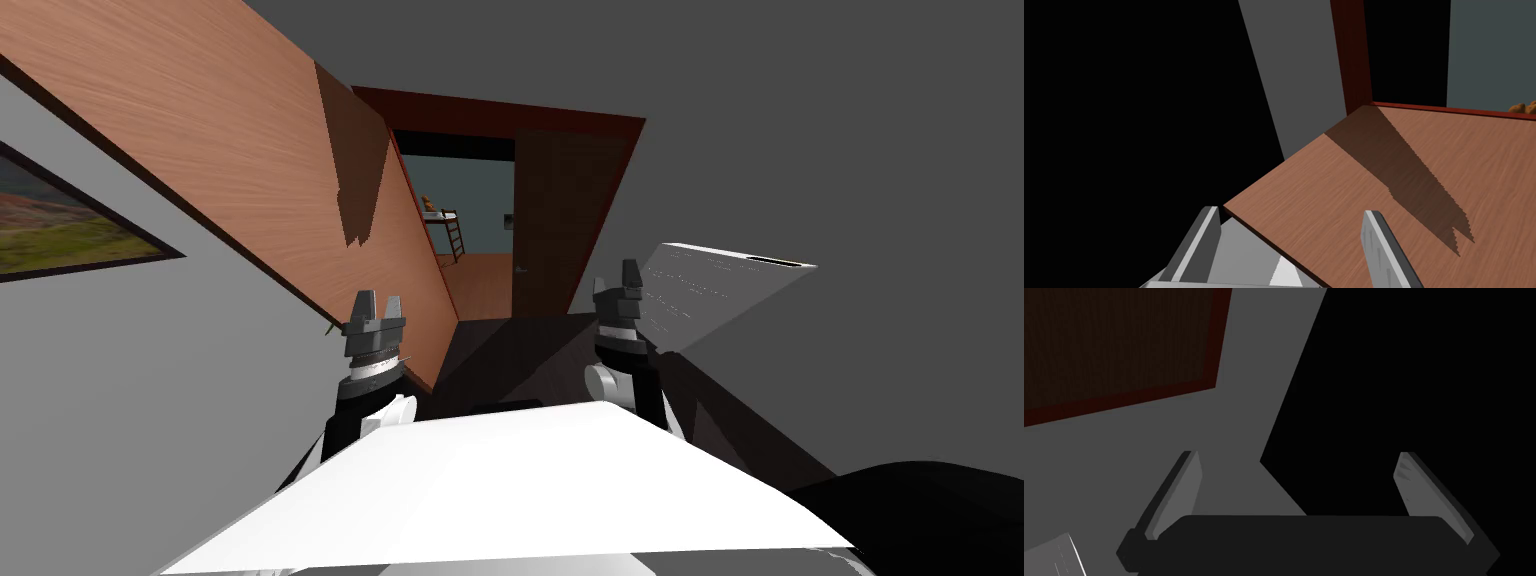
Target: Pull the door open
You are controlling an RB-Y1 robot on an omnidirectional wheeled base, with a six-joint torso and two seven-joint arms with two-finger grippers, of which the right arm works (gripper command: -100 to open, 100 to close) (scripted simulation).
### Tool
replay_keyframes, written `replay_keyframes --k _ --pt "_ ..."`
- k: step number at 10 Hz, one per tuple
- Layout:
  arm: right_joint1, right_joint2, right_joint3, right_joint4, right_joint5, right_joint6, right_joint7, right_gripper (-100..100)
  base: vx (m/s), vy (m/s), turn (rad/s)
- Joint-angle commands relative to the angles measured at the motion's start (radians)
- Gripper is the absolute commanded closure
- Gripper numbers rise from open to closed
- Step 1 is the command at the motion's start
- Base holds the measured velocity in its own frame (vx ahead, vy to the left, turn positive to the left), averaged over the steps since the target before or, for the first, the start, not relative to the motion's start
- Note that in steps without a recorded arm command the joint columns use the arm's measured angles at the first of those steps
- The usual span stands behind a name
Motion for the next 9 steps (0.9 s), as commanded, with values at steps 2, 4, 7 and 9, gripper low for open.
replay_keyframes --k 2,4,7,9 --pt "-0.018 -0.015 0.002 0.054 -0.007 -0.014 -0.006 -100 0.062 0.004 0.028" --pt "-0.037 -0.029 0.004 0.107 -0.015 -0.027 -0.012 -100 0.114 0.003 0.030" --pt "-0.056 -0.041 0.006 0.163 -0.022 -0.041 -0.019 -100 0.091 0.007 0.019" --pt "-0.077 -0.054 0.008 0.224 -0.031 -0.057 -0.026 -100 0.097 -0.001 0.036"
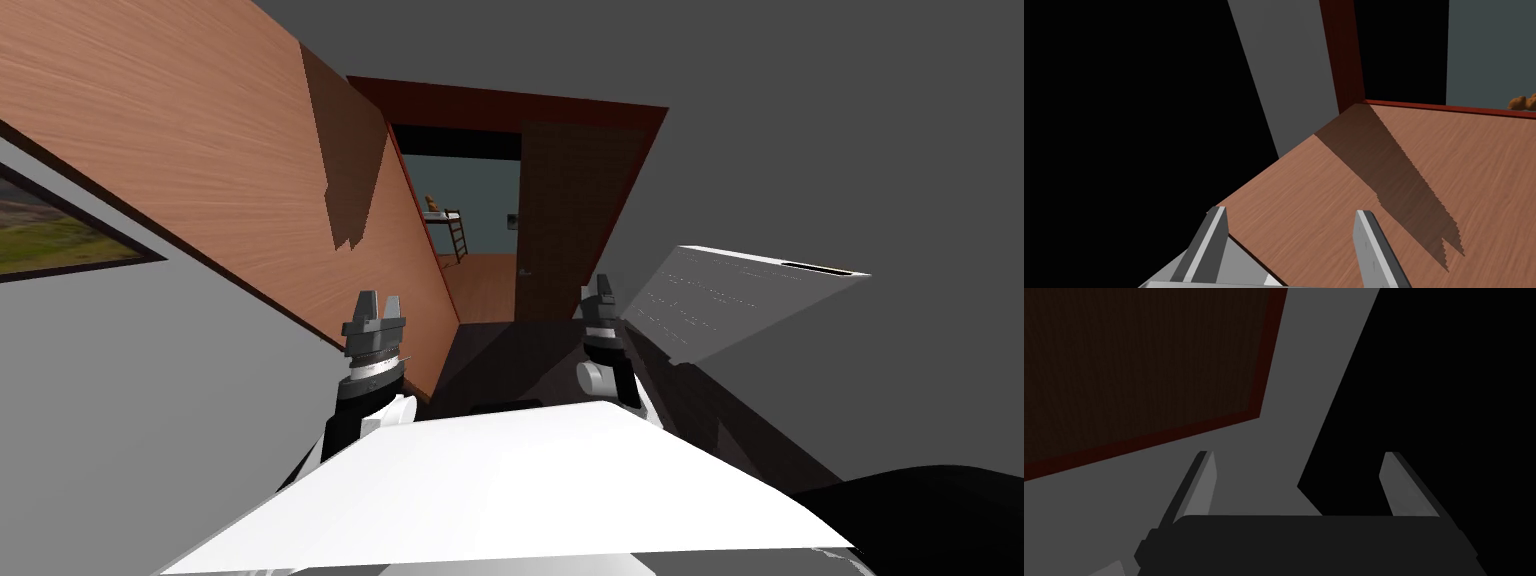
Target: Pull the door open
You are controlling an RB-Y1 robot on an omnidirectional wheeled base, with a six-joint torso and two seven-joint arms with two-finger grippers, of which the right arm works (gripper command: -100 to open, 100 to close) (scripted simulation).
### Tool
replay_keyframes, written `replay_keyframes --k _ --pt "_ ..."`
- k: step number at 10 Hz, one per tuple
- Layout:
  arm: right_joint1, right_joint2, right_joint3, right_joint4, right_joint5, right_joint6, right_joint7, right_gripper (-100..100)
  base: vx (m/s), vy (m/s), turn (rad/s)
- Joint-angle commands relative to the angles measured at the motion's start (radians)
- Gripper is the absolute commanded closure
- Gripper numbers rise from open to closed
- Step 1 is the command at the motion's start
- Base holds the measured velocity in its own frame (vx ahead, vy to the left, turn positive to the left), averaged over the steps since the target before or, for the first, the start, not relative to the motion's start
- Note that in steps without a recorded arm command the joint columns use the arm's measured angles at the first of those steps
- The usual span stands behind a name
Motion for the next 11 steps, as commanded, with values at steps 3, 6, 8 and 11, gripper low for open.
replay_keyframes --k 3,6,8,11 --pt "-0.030 -0.011 0.009 0.089 -0.008 -0.025 -0.006 -100 0.086 -0.004 0.025" --pt "-0.057 -0.024 0.012 0.166 -0.019 -0.044 -0.015 -100 0.095 0.014 0.029" --pt "-0.075 -0.033 0.014 0.220 -0.026 -0.058 -0.021 -100 0.089 -0.006 0.031" --pt "-0.105 -0.046 0.017 0.304 -0.038 -0.080 -0.031 -100 0.097 -0.002 0.030"
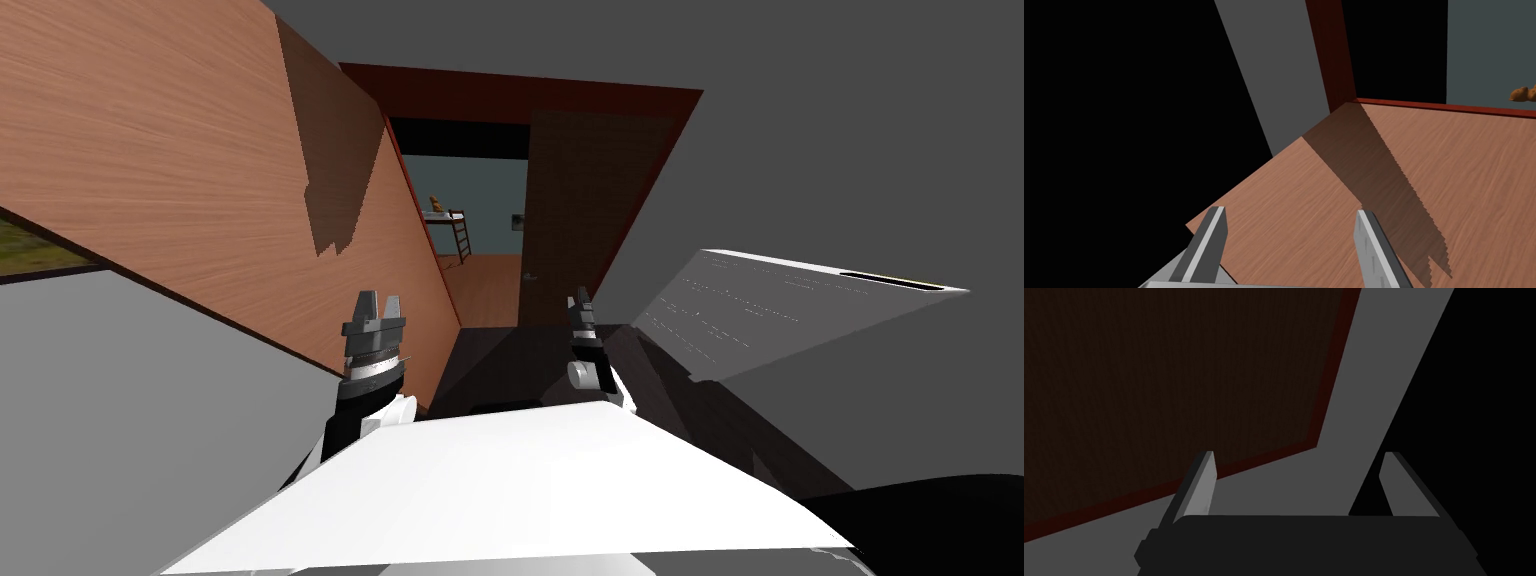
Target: Pull the door open
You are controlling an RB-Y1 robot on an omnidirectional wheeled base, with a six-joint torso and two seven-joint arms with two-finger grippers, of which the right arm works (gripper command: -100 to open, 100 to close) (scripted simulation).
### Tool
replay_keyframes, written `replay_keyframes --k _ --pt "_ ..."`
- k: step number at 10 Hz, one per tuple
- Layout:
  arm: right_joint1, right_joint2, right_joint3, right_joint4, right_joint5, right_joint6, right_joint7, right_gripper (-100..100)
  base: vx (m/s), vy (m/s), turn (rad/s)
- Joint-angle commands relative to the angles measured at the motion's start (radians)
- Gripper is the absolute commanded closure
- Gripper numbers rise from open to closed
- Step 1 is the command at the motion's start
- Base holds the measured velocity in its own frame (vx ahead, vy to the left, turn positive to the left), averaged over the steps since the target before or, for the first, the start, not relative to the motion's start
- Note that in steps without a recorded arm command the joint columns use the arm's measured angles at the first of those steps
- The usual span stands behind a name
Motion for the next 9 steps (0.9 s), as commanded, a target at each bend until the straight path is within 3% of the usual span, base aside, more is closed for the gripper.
replay_keyframes --k 1,9 --pt "-0.020 -0.009 0.000 0.050 -0.008 -0.014 -0.007 -100 0.096 0.011 0.035" --pt "-0.105 -0.043 0.008 0.297 -0.042 -0.078 -0.036 -100 0.099 0.000 0.035"
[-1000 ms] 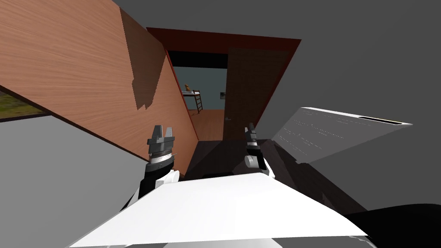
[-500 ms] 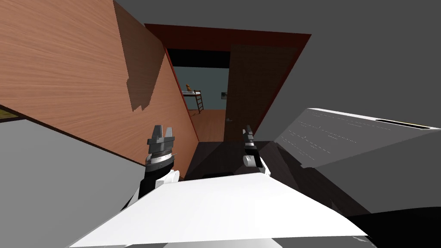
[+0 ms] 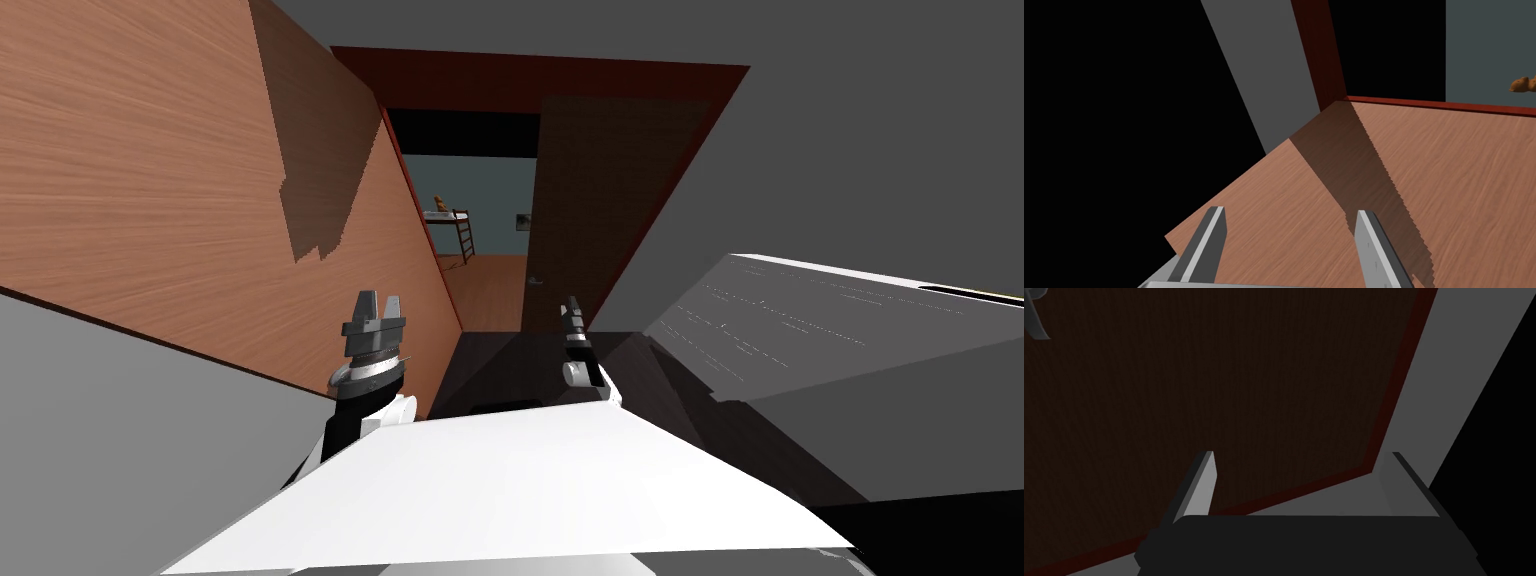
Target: Pull the door open
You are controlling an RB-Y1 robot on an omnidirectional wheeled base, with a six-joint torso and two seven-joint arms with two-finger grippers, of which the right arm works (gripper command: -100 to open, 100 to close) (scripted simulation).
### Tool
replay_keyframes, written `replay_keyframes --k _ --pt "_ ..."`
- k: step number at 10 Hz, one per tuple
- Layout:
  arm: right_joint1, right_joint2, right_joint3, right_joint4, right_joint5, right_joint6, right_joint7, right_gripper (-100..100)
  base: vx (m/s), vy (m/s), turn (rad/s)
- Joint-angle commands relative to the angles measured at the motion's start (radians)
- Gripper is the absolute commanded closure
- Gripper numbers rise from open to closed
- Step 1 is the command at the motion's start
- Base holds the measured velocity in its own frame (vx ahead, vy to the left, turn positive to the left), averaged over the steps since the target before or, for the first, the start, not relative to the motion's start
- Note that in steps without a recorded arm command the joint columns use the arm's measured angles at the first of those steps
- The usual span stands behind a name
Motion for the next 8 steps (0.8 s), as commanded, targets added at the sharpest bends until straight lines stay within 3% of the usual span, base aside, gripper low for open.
replay_keyframes --k 1,8 --pt "-0.009 -0.005 -0.001 0.030 -0.004 -0.006 -0.005 -100 0.063 -0.003 0.015" --pt "-0.076 -0.028 0.006 0.218 -0.031 -0.056 -0.027 -100 0.075 -0.002 0.028"
